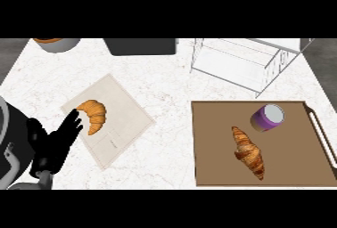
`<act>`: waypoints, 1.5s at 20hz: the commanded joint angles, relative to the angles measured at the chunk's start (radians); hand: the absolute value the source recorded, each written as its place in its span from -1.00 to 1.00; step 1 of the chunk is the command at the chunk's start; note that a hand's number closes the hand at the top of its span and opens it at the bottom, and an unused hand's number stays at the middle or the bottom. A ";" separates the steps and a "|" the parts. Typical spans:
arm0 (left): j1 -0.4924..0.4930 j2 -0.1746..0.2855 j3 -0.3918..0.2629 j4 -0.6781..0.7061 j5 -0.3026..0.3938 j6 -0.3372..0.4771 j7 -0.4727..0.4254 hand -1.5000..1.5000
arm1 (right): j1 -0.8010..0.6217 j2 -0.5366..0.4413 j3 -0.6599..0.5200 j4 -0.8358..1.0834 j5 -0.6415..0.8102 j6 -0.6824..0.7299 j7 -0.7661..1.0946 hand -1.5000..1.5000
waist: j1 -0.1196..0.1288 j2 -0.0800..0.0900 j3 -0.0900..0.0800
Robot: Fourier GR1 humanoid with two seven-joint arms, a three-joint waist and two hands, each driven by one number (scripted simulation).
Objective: Pick the can from the tray and place it in the tiered shelf
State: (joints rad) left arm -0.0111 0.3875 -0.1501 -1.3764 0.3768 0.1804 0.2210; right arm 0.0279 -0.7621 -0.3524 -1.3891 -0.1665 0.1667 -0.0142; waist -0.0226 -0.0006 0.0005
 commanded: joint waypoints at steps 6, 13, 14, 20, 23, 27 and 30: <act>-0.038 -0.024 0.017 0.097 -0.034 -0.028 -0.027 0.00 | 0.023 -0.132 0.004 -0.278 -0.119 0.197 0.339 -1.00 | 0.014 -0.001 -0.003; -0.027 -0.023 0.030 0.035 -0.018 -0.041 0.037 0.00 | -0.080 -0.049 0.205 -0.496 0.053 -0.017 0.725 -1.00 | 0.031 0.000 -0.002; -0.031 -0.045 0.016 0.055 -0.040 -0.042 -0.022 0.00 | -0.199 -0.102 0.214 -0.442 0.028 0.001 0.820 -1.00 | 0.045 0.003 -0.003; -0.036 -0.030 0.030 0.005 -0.048 -0.045 0.050 0.00 | -0.274 0.001 0.395 -0.425 0.254 -0.060 0.943 -1.00 | 0.037 0.001 -0.001; -0.122 -0.070 0.045 0.134 -0.058 -0.061 0.028 0.00 | -0.371 0.011 0.397 -0.271 0.241 0.023 0.940 -1.00 | 0.029 0.004 -0.001; -0.063 -0.052 0.069 0.079 -0.054 -0.085 0.029 0.00 | -0.405 0.052 0.449 -0.327 0.270 0.069 1.070 -1.00 | 0.028 0.001 -0.001; -0.038 -0.075 0.058 0.042 -0.081 -0.052 0.033 0.00 | -0.417 0.136 0.532 -0.259 0.361 0.039 1.034 -1.00 | 0.031 0.001 -0.001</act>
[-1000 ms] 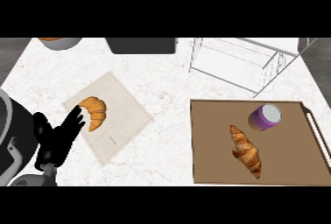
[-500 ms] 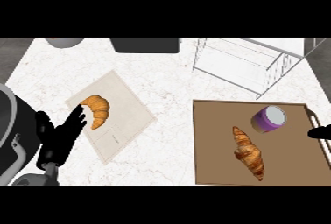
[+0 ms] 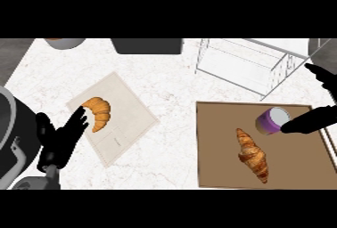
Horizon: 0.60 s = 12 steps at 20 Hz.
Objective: Pick the can from the tray and place it in the tiered shelf
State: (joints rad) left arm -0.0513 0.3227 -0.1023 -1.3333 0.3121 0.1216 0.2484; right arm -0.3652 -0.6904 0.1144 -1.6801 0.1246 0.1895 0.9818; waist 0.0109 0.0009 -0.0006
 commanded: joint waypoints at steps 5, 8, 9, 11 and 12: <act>-0.048 -0.031 0.034 0.068 -0.041 0.000 -0.010 0.00 | -0.037 0.065 0.026 0.055 0.097 0.058 0.100 -1.00 | -0.010 0.000 0.000; -0.005 -0.014 0.052 0.046 -0.023 -0.049 -0.031 0.00 | 0.029 0.118 0.086 0.001 0.206 -0.014 0.134 -1.00 | -0.011 -0.002 0.000; -0.004 -0.004 0.058 0.021 -0.019 -0.055 -0.012 0.00 | 0.014 0.132 0.091 0.068 0.238 -0.017 0.088 -1.00 | -0.007 -0.001 0.000; 0.025 -0.031 0.050 -0.002 -0.037 -0.044 -0.007 0.00 | 0.000 0.125 0.047 0.066 0.233 0.035 0.080 -1.00 | -0.008 -0.001 0.000; 0.020 -0.039 0.059 0.023 -0.051 -0.034 -0.037 0.00 | -0.019 0.150 0.063 0.037 0.248 0.035 0.138 -1.00 | -0.008 -0.001 0.000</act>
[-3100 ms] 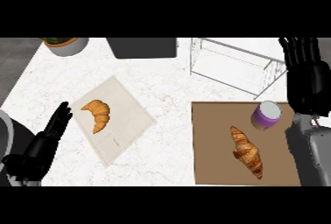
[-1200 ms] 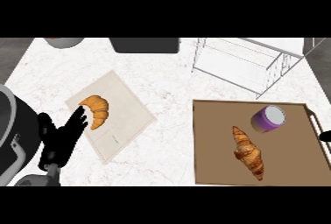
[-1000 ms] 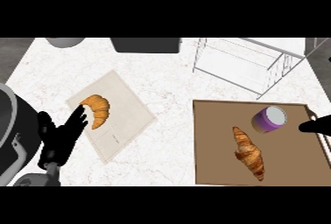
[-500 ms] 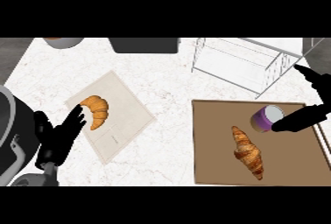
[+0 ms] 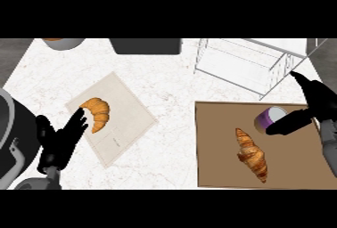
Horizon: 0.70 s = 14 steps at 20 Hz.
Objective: Pick the can from the tray and place it in the tiered shelf
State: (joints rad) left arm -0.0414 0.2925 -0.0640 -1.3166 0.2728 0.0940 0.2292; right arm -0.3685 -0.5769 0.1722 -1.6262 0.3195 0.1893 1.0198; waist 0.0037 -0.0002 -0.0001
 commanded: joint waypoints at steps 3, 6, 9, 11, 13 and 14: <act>0.023 -0.009 0.020 -0.066 -0.014 -0.006 0.062 0.00 | 0.027 0.072 -0.014 -0.034 0.085 0.033 0.085 -1.00 | -0.001 -0.001 0.000; -0.016 -0.029 0.025 -0.008 -0.044 -0.010 0.037 0.00 | 0.010 0.111 -0.025 0.021 0.121 0.041 0.060 -1.00 | -0.003 0.000 0.000; 0.029 -0.014 0.052 -0.034 -0.016 -0.045 0.026 0.00 | 0.048 0.105 -0.024 0.130 0.183 -0.005 -0.064 -1.00 | 0.001 0.001 0.000; 0.005 0.002 0.073 0.012 -0.013 -0.088 0.003 0.00 | 0.065 0.130 -0.001 0.080 0.221 0.007 0.000 -1.00 | -0.003 0.000 0.000; 0.021 -0.017 0.062 -0.055 -0.049 -0.052 0.045 0.00 | 0.058 0.141 -0.042 0.058 0.236 0.028 0.009 -1.00 | -0.003 0.000 0.000; -0.015 -0.052 0.051 0.007 -0.065 -0.027 0.018 0.00 | 0.067 0.143 -0.026 0.116 0.271 -0.009 -0.030 -1.00 | -0.003 0.001 0.000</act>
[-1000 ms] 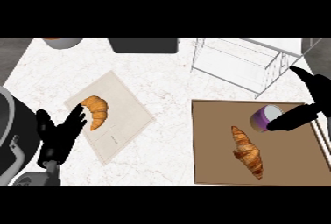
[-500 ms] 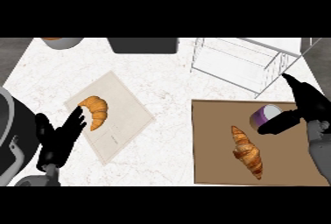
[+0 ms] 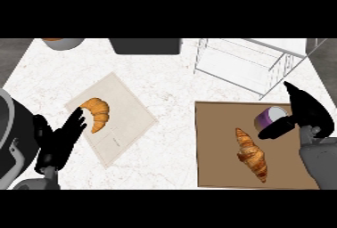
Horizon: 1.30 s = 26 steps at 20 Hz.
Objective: Pick the can from the tray and place it in the tiered shelf
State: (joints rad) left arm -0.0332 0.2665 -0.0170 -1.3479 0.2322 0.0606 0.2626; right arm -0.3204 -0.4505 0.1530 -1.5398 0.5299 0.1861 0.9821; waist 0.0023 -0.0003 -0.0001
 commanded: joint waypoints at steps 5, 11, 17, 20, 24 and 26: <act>-0.018 -0.031 0.025 0.022 -0.041 -0.009 0.005 0.00 | 0.026 0.079 0.000 0.096 0.164 -0.052 -0.070 -1.00 | -0.001 0.000 0.000; 0.056 -0.057 0.014 -0.058 -0.077 0.000 0.008 0.00 | -0.009 0.061 -0.113 0.185 0.140 -0.053 -0.216 -1.00 | 0.001 0.000 0.000; -0.003 -0.031 0.082 -0.041 -0.048 -0.068 0.048 0.00 | -0.048 0.142 -0.112 0.274 0.210 -0.079 -0.257 -1.00 | 0.001 0.000 0.000; 0.005 -0.054 0.047 -0.037 -0.064 -0.040 0.033 0.00 | -0.040 0.119 -0.024 0.345 0.171 0.068 -0.318 1.00 | 0.012 0.003 0.000; -0.035 -0.025 0.075 0.015 -0.065 -0.062 0.036 0.00 | -0.046 0.127 -0.037 0.414 0.186 -0.001 -0.442 1.00 | 0.005 0.003 0.001; 0.024 -0.034 0.076 -0.015 -0.066 -0.063 0.006 0.00 | -0.031 0.158 -0.031 0.368 0.192 -0.012 -0.410 1.00 | 0.006 0.001 0.000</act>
State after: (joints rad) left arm -0.0283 0.2279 0.0511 -1.3567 0.1709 0.0025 0.2789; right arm -0.3451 -0.3498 0.0947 -1.2235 0.7294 0.1806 0.6382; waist -0.0039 -0.0101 -0.0121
